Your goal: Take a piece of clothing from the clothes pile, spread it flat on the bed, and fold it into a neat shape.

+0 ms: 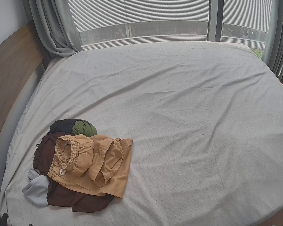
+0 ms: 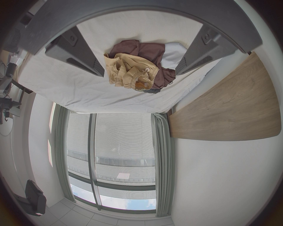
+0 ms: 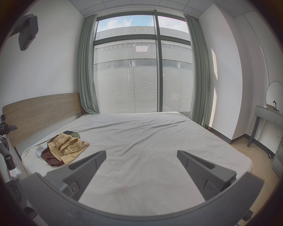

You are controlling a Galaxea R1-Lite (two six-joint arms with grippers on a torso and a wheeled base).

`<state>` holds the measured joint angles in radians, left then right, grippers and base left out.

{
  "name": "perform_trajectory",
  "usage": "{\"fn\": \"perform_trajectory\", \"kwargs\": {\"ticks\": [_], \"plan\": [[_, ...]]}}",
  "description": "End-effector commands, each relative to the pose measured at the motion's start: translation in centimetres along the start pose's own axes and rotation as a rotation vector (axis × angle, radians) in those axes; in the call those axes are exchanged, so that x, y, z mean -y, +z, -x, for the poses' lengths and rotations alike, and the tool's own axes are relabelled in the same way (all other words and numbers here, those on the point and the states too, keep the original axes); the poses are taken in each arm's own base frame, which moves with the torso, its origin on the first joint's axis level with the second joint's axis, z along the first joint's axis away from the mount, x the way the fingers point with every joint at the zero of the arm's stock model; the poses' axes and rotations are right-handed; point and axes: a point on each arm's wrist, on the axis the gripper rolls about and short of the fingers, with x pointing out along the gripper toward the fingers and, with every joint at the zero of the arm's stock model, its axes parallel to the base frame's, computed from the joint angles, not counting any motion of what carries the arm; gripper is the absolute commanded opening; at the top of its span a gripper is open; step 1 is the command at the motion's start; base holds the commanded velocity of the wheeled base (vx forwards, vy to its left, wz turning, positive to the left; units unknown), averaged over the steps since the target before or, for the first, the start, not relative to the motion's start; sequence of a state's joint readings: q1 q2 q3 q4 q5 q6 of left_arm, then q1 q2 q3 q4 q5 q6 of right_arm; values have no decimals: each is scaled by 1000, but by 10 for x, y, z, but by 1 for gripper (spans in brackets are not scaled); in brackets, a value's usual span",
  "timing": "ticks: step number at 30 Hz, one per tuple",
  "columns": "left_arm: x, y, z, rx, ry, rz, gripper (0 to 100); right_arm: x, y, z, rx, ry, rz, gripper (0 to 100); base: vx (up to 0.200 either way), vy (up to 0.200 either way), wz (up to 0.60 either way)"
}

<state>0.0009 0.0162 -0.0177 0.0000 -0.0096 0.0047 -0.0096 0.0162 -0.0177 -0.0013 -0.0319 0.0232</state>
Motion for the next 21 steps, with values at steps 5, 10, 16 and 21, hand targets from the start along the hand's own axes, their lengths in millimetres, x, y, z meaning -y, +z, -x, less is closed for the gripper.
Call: {"fn": "perform_trajectory", "kwargs": {"ticks": [5,10,16,21], "plan": [[0,47,7,160,1,10,100,0,-5,-1,-7,0,0,100,0,0,0],[-1,61,-3,94,-38,15,100,0,-5,-1,-7,-2,-1,100,0,0,0],[0,72,-22,-20,-145,133,100,0,-5,-1,-7,0,0,100,0,0,0],[2,78,-38,-112,-186,177,100,0,-5,-1,-7,-2,-1,100,0,0,0]]}}
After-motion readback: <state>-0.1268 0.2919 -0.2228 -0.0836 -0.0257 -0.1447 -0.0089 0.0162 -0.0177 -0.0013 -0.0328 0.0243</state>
